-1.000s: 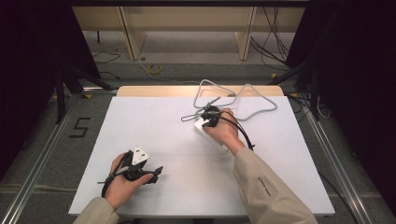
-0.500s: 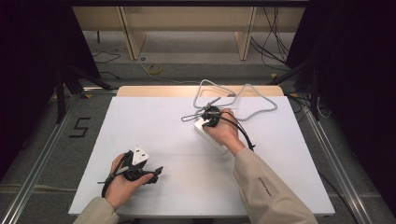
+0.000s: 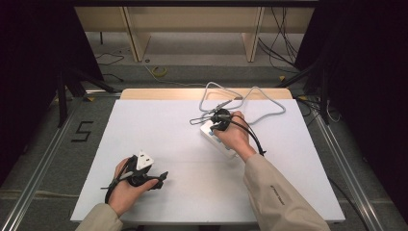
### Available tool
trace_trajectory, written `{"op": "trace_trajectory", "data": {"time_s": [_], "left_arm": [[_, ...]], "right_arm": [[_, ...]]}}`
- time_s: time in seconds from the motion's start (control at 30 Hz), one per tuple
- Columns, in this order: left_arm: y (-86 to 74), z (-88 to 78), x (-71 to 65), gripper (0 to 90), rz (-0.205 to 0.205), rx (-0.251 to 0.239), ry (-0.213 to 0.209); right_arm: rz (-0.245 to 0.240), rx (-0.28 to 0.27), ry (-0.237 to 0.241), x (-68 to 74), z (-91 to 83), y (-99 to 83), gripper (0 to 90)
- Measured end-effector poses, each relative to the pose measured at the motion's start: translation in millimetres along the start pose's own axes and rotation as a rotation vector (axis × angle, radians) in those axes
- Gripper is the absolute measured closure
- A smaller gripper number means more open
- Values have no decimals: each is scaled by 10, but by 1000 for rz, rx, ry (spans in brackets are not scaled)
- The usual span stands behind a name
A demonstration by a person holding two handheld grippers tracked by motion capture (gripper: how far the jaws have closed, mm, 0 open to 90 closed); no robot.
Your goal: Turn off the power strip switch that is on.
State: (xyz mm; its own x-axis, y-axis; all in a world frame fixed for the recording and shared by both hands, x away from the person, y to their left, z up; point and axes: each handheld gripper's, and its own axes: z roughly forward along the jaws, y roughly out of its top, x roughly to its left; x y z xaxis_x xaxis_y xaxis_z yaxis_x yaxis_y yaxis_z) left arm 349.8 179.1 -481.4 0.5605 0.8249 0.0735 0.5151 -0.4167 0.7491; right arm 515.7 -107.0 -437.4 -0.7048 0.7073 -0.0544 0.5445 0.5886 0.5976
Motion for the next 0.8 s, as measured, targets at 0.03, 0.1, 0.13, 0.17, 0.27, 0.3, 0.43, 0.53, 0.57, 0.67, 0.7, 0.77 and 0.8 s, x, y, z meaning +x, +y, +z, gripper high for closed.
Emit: {"op": "trace_trajectory", "data": {"time_s": [0.03, 0.1, 0.13, 0.17, 0.27, 0.3, 0.43, 0.53, 0.57, 0.67, 0.7, 0.77, 0.8], "left_arm": [[0, -2, 0, 168, 3, 1, 0], [-1, -2, 0, 168, 2, -1, 1], [-1, -3, 2, 168, 2, 0, 1], [-2, -2, 1, 168, 1, -3, 2], [-3, 0, -2, 168, -3, -8, 3], [-3, -1, -2, 168, -1, -6, 3], [-3, -1, -1, 169, -1, -5, 4], [-3, -3, 1, 169, -1, -2, 3], [-4, -4, 2, 168, -2, -3, 4], [-7, -1, 3, 169, -5, -1, 5], [-7, -1, 3, 169, -5, -1, 5], [-7, 0, 0, 169, -7, -4, 5], [-7, -1, 0, 169, -8, -3, 5]], "right_arm": [[1, 0, 0, -3, -21, 0, 900], [4, 1, 1, -12, -57, -8, 900], [10, 4, 3, -13, -73, -16, 900], [8, 1, 7, -18, -81, -29, 900], [14, 6, 15, -25, -106, -83, 900], [15, 3, 17, -30, -111, -104, 900], [32, -1, 21, -55, -160, -177, 900], [36, -7, 15, -87, -204, -224, 900], [39, -8, 16, -98, -221, -242, 900], [44, -15, 12, -129, -279, -297, 900], [48, -16, 12, -134, -301, -316, 900], [44, -15, 10, -139, -338, -356, 900], [44, -15, 10, -143, -355, -376, 900]]}}
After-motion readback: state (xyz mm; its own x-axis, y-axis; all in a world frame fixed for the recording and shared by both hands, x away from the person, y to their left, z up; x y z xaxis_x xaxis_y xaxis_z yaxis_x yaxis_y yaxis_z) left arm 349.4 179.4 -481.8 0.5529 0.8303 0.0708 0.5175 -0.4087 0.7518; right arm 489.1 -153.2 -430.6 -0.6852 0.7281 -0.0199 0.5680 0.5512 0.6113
